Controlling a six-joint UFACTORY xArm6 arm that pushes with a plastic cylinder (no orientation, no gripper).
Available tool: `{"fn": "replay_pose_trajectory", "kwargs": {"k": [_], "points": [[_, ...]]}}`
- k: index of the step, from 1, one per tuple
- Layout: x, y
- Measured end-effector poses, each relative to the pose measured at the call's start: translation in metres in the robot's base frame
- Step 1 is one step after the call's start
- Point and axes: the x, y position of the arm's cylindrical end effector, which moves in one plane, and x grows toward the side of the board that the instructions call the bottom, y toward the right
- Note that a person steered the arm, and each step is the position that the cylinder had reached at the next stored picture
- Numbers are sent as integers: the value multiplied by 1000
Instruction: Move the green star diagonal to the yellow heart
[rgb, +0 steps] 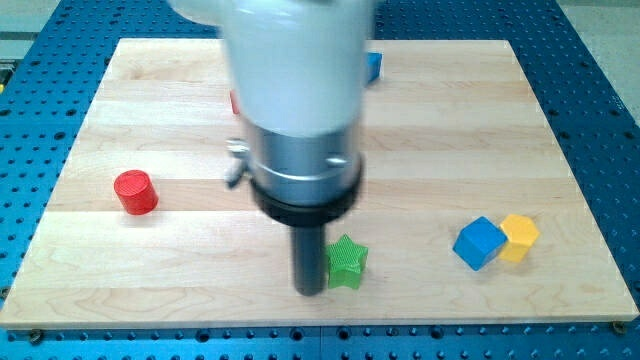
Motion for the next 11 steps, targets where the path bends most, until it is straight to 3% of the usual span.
{"fn": "replay_pose_trajectory", "kwargs": {"k": [1, 3, 4, 8, 9, 10, 11], "points": [[-7, 86], [-34, 15], [-64, 78], [-69, 100], [-67, 82], [-94, 6], [-103, -112]]}}
